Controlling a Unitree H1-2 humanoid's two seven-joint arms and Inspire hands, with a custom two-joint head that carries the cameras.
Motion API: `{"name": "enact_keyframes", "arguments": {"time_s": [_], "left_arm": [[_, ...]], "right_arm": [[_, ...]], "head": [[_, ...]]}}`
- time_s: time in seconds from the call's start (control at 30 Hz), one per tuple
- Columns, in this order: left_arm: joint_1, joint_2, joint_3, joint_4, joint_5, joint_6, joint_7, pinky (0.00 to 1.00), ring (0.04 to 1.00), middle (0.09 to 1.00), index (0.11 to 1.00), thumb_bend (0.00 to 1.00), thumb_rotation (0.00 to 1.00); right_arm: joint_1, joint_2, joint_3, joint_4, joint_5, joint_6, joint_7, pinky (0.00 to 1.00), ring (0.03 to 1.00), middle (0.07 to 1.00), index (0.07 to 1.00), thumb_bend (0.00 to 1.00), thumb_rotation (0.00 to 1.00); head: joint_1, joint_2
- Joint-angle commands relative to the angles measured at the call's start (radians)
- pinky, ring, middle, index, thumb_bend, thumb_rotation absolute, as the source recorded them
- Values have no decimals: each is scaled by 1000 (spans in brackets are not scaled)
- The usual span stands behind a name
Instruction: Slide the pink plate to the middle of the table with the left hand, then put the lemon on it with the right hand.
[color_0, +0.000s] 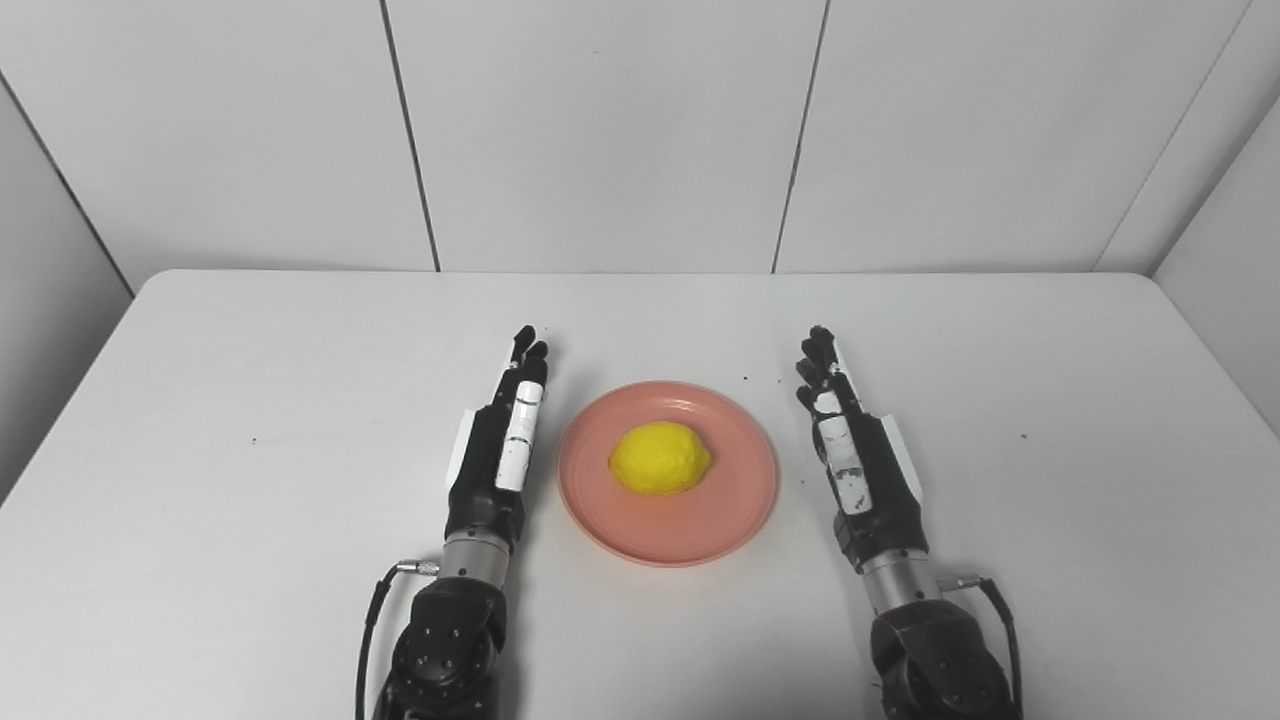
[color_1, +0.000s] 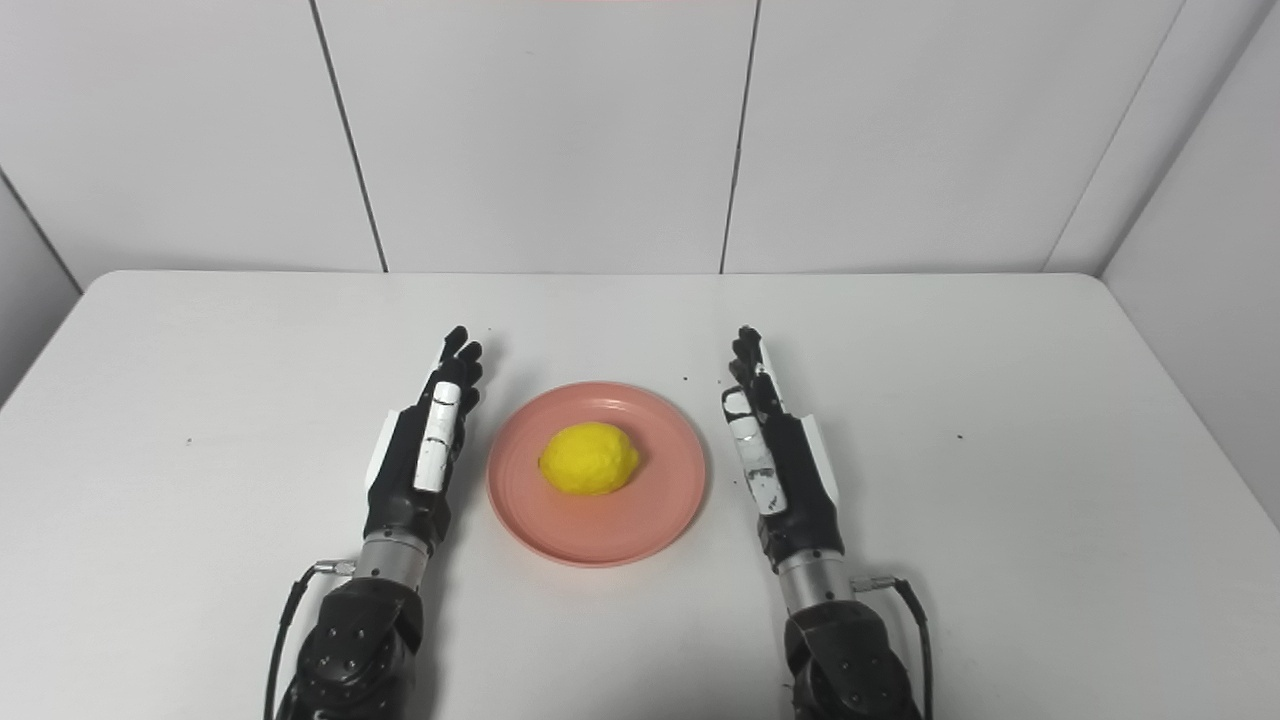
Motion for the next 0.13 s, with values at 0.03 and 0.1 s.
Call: {"name": "enact_keyframes", "arguments": {"time_s": [0.03, 0.1], "left_arm": [[-31, 7, -1, -25, 8, -14, 2, 1000, 999, 992, 999, 666, 1000], [-36, 9, 1, -18, 7, -18, 2, 1000, 994, 990, 998, 667, 1000]], "right_arm": [[-28, 12, -11, -26, 18, 19, 6, 1000, 1000, 1000, 1000, 791, 1000], [-30, 12, -11, -20, 6, 24, 2, 1000, 1000, 1000, 1000, 796, 1000]], "head": [[-4, 3], [-4, 3]]}}
